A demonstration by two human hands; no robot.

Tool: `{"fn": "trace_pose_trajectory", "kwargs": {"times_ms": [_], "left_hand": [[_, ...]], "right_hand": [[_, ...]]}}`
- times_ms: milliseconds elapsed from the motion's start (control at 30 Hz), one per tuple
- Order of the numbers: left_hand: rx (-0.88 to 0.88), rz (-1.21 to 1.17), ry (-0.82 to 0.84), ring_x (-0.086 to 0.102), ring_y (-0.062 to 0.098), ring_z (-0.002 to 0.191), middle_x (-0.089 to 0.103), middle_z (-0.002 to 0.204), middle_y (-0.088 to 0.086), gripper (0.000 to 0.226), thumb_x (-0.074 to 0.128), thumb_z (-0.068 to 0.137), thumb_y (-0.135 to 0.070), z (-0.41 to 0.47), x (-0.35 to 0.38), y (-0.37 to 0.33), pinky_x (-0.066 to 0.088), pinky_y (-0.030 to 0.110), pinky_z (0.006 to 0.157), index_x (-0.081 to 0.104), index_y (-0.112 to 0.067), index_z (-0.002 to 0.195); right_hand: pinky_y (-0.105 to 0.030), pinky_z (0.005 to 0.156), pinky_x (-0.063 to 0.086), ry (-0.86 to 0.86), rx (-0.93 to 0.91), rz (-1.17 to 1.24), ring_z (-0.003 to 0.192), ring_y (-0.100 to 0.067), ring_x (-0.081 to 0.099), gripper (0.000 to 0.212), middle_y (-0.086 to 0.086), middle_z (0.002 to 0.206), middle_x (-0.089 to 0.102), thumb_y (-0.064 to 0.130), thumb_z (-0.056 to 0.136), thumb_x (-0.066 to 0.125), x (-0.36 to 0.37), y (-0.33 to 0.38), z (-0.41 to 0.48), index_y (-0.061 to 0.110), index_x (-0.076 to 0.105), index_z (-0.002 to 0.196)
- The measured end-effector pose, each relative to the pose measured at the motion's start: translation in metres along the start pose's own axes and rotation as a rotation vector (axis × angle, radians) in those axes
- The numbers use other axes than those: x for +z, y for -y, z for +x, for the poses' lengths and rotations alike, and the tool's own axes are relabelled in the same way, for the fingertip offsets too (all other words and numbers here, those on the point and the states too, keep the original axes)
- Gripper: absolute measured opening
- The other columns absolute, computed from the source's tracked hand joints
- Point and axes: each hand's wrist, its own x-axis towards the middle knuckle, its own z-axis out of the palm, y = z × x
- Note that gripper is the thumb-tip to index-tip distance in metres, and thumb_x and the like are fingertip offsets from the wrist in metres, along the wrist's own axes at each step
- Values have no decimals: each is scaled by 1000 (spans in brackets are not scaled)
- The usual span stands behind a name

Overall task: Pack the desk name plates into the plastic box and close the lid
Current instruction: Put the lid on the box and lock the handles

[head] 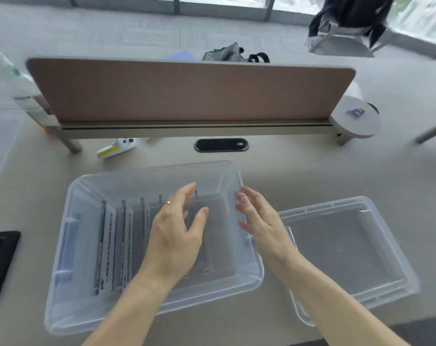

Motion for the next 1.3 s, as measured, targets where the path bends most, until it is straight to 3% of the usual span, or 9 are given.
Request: {"fn": "trace_pose_trajectory", "kwargs": {"times_ms": [167, 267, 400, 633, 800, 900, 1000, 1167, 1300], "left_hand": [[-1, -289, 109, 55, -4, 126, 61, 134, -17, 41, 61, 101, -25, -13, 92, -88, 44, 12, 105, 55, -28, 141], [-62, -320, 259, 49, -1, 132, 51, 149, -11, 50, 57, 102, -25, -38, 156, -110, 38, 23, 116, 44, -26, 151], [-241, -140, 389, 20, 13, 154, 20, 168, -3, 66, 49, 104, -24, -54, 229, -88, 17, 29, 123, 18, -18, 162], [-713, -38, 254, 18, 30, 154, 16, 167, 12, 81, 53, 100, -22, -35, 290, -9, 22, 46, 124, 3, -14, 163], [-729, -11, 171, 41, 32, 141, 32, 156, 12, 66, 51, 98, -19, -26, 315, 21, 39, 46, 114, 25, -15, 158], [-660, 21, 145, 58, 31, 114, 52, 135, 13, 41, 53, 92, -16, -22, 329, 28, 52, 41, 99, 53, -12, 133], [-624, 19, 138, 58, 32, 113, 48, 136, 12, 38, 51, 95, -11, -17, 339, 25, 52, 40, 97, 51, -9, 133], [-536, 23, 86, 61, 36, 107, 55, 129, 16, 34, 45, 91, -7, 6, 347, 17, 56, 44, 91, 59, -9, 122], [-516, 110, 77, 45, 33, 135, 40, 149, 16, 58, 48, 94, -6, 34, 341, 11, 39, 37, 109, 40, -11, 152]], "right_hand": [[-30, 89, 56, -163, -116, -11, 112, -10, 68, 26, 1, 120, 70, 30, 103, 50, -105, 20, -15, 25, 65, 123], [-31, 88, 54, -296, -85, -152, 114, -18, 66, 18, 3, 116, 69, 25, 102, 53, -180, -5, -13, 29, 66, 114], [-48, 100, 53, -420, 33, -404, 109, -20, 68, 15, 2, 113, 73, 29, 99, 58, -272, -63, -3, 34, 66, 111], [-38, 100, 48, -422, 303, -614, 111, -23, 66, 31, -6, 121, 71, 30, 97, 62, -368, -143, 22, 17, 66, 125], [-46, 106, 47, -362, 380, -705, 121, -27, 62, 45, -7, 134, 65, 30, 95, 65, -397, -194, 49, 15, 57, 136], [-46, 104, 47, -393, 370, -808, 120, -33, 61, 58, -14, 136, 60, 28, 91, 70, -404, -215, 62, 8, 51, 142], [-45, 103, 44, -520, 272, -917, 108, -36, 62, 58, -22, 124, 61, 22, 88, 72, -411, -226, 67, 3, 52, 138], [-46, 114, 36, -573, 420, -901, 132, -40, 47, 65, -25, 139, 53, 26, 88, 73, -427, -232, 66, 1, 47, 142], [-43, 102, 46, -567, 386, -871, 116, -38, 62, 46, -20, 120, 69, 30, 89, 71, -413, -234, 69, 1, 62, 124]]}}
